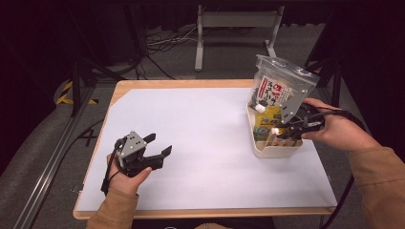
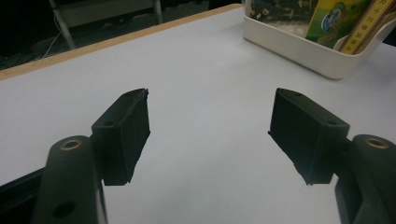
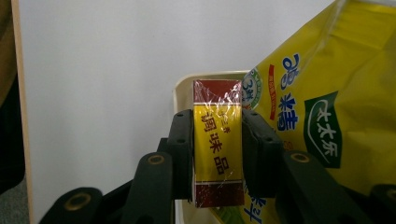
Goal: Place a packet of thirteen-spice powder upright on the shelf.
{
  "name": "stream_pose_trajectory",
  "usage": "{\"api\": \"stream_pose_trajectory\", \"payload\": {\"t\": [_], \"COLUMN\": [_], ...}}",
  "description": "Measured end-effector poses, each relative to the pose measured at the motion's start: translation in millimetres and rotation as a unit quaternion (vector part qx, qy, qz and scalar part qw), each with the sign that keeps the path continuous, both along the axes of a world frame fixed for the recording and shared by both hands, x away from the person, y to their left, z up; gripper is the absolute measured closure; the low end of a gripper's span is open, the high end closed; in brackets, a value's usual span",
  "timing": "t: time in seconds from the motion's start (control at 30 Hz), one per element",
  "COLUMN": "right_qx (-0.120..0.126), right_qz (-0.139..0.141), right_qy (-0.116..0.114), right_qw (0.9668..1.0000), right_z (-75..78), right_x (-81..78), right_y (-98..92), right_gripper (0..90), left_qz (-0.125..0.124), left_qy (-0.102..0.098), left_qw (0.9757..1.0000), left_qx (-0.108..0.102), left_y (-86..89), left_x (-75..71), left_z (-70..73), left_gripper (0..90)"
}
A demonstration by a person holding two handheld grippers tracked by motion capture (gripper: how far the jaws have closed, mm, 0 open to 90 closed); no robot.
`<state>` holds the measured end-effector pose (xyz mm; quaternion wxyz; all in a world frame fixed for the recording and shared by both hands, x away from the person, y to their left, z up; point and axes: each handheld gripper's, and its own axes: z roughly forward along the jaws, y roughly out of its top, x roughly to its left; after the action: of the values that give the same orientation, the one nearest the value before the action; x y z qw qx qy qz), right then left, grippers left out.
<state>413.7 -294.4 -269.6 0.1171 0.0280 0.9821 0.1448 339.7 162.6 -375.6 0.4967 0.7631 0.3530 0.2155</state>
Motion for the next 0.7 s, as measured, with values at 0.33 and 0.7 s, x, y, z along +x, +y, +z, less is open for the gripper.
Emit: {"api": "stream_pose_trajectory", "payload": {"t": [0.33, 0.7], "right_qx": [-0.027, 0.034], "right_qz": [-0.001, -0.027], "right_qy": [0.008, -0.021], "right_qw": [0.9996, 0.9988], "right_z": [-17.1, -10.3], "right_x": [0.3, -7.5], "right_y": [4.7, -3.0], "right_gripper": [67.1, 43.5], "left_qz": [0.000, 0.001], "left_qy": [0.001, 0.001], "left_qw": [1.0000, 1.0000], "left_qx": [-0.004, 0.001], "left_y": [-0.9, 4.9], "left_x": [0.5, -3.5], "left_z": [0.3, -0.8], "left_gripper": [29.1, 28.6]}}
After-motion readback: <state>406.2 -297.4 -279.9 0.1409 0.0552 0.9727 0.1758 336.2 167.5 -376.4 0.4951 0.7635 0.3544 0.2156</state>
